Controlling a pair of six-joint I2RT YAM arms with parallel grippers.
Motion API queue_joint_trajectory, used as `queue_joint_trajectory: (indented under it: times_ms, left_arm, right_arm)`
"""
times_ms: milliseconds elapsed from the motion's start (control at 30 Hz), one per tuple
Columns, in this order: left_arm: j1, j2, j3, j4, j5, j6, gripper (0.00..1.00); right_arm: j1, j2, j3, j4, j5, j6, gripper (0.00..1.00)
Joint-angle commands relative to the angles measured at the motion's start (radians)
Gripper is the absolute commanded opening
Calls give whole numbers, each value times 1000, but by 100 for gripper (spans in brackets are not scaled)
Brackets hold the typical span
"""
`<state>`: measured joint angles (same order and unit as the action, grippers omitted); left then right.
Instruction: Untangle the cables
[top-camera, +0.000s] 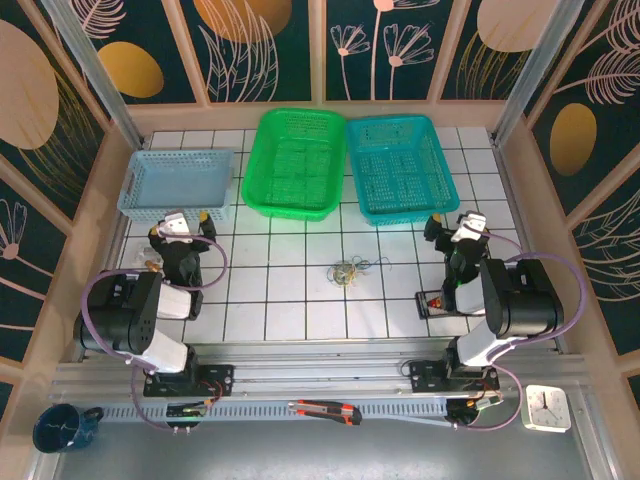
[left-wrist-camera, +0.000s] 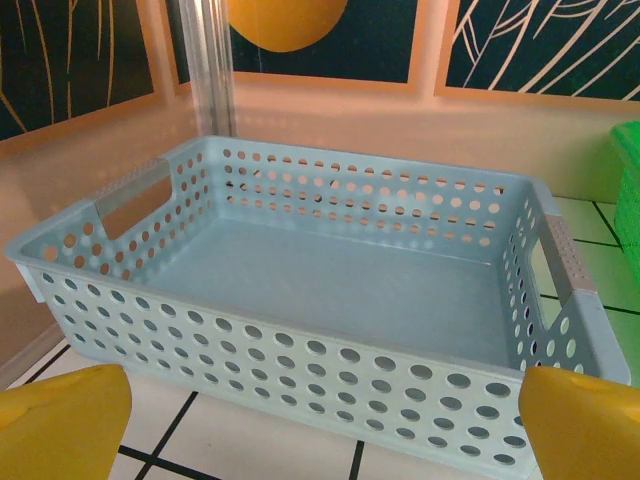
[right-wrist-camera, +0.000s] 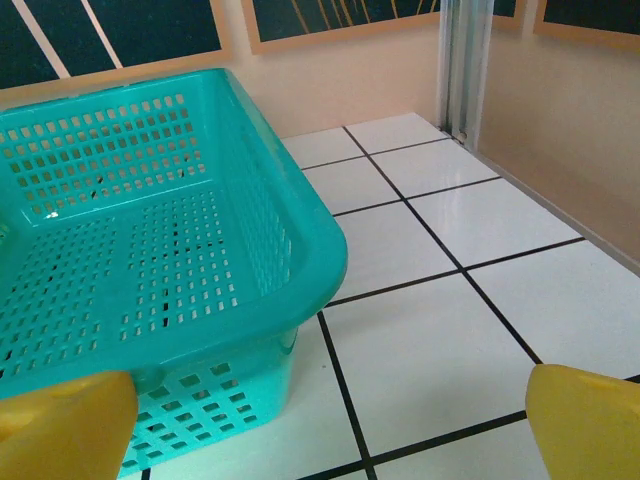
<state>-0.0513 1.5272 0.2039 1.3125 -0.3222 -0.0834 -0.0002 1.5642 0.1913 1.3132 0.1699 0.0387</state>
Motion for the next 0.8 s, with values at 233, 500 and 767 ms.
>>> queue_joint_trajectory:
  times_ms: [233,500,767]
  left_arm:
    - [7,-2,3,27,-5,-18,99]
    - [6,-2,5,25,-6,-19,99]
    - [7,-1,7,23,-17,-26,99]
  right_arm:
    - [3,0,10,50,-4,-4,99]
    - [3,0,9,49,-4,-3,99]
    - [2,-1,10,49,-6,-3,99]
